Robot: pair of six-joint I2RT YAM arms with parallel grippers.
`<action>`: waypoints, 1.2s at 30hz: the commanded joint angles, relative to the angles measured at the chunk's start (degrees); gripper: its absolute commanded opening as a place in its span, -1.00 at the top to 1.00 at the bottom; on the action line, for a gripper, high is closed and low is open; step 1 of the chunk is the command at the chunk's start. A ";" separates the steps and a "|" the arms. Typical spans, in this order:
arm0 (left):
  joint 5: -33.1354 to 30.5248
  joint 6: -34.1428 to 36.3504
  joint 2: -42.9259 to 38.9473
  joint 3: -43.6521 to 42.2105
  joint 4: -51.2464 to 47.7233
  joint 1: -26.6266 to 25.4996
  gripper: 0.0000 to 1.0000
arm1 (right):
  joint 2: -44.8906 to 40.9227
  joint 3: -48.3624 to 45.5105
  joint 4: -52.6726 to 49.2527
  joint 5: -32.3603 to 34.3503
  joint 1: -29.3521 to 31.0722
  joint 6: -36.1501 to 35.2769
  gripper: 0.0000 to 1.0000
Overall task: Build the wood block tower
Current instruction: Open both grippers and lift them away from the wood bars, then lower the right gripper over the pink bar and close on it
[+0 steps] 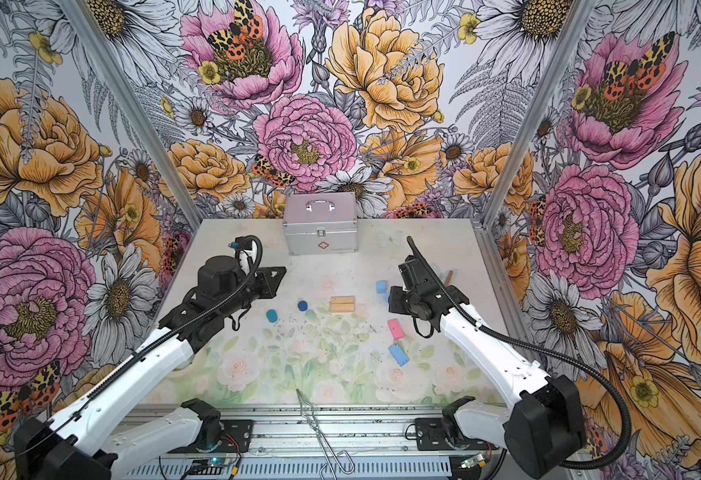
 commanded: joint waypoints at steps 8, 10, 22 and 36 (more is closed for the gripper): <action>-5.13 2.75 -9.62 -5.39 0.36 2.53 0.27 | 8.19 -2.68 -4.67 -1.39 0.03 -4.60 -0.60; -5.08 2.71 -9.82 -5.68 0.51 2.75 0.26 | 9.90 -2.82 -4.58 -0.79 0.24 -5.07 -0.61; -4.60 2.67 -9.08 -6.12 1.21 3.14 0.27 | 15.19 -5.18 1.86 2.32 0.78 -4.00 -0.58; -4.62 2.58 -8.33 -5.98 1.20 3.44 0.27 | 21.88 -4.39 6.93 2.60 0.60 -4.22 -0.26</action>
